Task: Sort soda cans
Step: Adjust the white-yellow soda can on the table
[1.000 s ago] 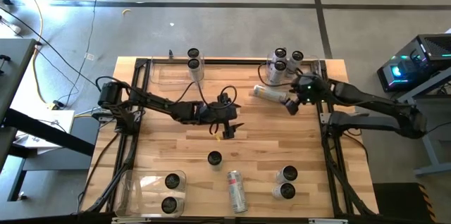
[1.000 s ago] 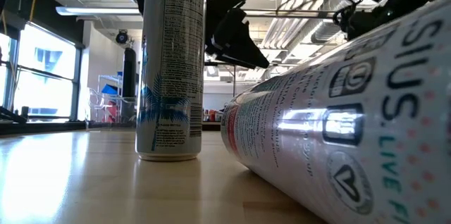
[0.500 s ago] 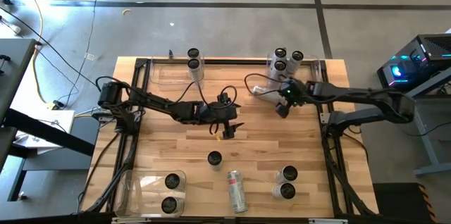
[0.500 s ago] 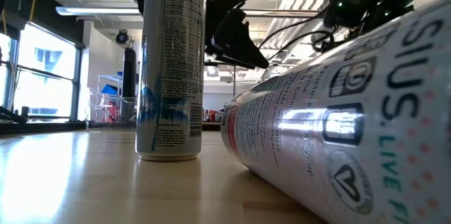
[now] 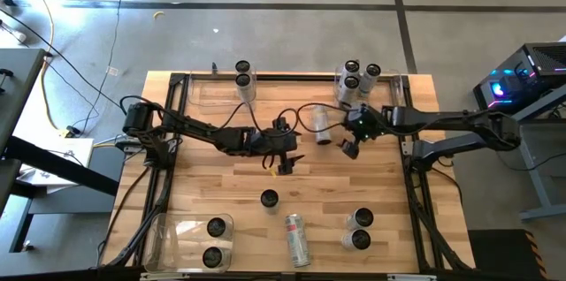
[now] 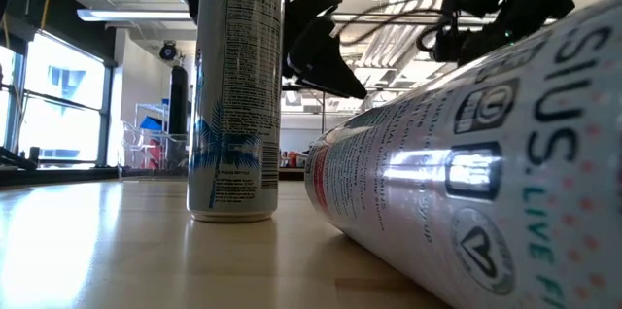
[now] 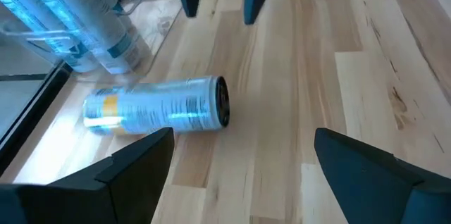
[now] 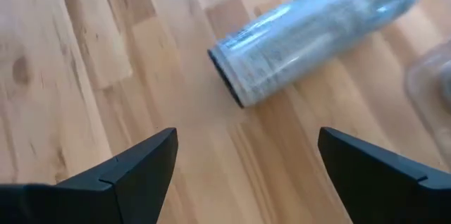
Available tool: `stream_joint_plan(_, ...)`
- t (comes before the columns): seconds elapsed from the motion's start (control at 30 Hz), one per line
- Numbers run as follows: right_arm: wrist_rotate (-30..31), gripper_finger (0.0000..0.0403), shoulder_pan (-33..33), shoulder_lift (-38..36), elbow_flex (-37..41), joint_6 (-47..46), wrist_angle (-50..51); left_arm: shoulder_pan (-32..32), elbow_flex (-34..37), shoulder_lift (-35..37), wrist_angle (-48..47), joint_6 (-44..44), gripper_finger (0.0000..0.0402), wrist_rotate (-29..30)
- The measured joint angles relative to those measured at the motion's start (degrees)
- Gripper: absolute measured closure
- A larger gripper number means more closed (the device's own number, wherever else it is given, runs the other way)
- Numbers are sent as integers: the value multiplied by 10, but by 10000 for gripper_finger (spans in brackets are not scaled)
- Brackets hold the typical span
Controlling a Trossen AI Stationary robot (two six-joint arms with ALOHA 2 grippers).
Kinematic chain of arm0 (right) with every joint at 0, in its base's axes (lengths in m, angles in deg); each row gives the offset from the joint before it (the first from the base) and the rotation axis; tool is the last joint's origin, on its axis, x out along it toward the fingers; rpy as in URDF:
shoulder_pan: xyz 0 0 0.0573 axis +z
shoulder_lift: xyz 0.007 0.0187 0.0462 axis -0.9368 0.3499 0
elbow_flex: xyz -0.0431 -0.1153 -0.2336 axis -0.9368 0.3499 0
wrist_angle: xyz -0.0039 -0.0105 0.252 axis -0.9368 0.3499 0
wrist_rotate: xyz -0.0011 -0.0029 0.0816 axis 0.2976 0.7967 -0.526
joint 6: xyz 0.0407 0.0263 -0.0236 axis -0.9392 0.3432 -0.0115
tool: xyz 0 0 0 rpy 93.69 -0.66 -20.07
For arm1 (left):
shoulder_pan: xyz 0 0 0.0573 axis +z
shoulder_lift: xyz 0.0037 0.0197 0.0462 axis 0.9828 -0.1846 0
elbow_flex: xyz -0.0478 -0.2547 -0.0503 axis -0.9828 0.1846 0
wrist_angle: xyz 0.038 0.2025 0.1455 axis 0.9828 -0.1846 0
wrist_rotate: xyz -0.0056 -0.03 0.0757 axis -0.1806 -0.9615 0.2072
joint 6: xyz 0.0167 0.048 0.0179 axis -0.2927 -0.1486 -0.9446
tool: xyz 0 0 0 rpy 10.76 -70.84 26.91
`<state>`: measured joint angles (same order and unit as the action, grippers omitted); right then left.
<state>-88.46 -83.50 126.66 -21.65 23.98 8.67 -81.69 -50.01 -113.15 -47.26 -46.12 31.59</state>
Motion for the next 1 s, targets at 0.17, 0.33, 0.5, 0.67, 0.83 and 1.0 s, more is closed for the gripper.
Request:
stream_joint_plan(0.17, 13, 65, 50, 13, -1, 94, -36, 0, 0, 0, -36, 30, 64, 48)
stream_joint_plan(0.33, 53, 65, 66, 38, -40, 178, -41, -13, 0, 15, -113, 28, 64, 148)
stream_joint_plan(0.5, 88, 65, 69, 46, -115, 183, -5, 34, -37, 18, -239, -8, 64, 24)
stream_joint_plan(0.67, 88, 65, 95, 38, -167, 186, 56, 73, -126, -3, -382, -176, 64, -6)
stream_joint_plan(0.83, 100, 65, 138, 13, -179, 118, 106, 90, -157, -18, -425, -451, 64, -8)
stream_joint_plan(1.0, 108, 65, 200, -4, -173, 49, 125, 110, -155, -66, -423, -650, 64, 0)
